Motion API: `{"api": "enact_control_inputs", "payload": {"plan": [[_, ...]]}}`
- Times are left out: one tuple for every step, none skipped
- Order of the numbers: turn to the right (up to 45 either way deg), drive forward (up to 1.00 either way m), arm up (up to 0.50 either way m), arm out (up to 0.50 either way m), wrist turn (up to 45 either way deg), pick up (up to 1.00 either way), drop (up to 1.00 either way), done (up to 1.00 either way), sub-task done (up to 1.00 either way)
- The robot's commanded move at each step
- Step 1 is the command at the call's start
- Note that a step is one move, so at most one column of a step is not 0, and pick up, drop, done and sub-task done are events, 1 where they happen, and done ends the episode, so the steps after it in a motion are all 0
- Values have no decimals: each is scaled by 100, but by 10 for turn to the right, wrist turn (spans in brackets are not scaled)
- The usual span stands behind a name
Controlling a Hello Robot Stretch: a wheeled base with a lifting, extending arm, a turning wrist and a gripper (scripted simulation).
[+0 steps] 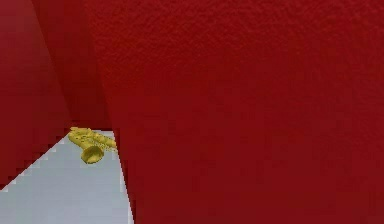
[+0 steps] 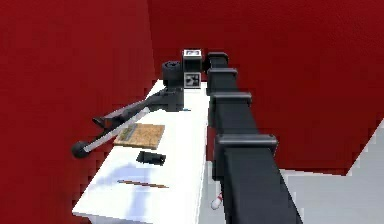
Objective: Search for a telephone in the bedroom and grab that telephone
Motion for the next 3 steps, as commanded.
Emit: {"api": "enact_control_inputs", "payload": {"plan": [[0,0,0,0,450,0,0,0,0],[0,0,0,0,180,0,0,0,0],[0,0,-28,0,0,0,0,0,0]]}}
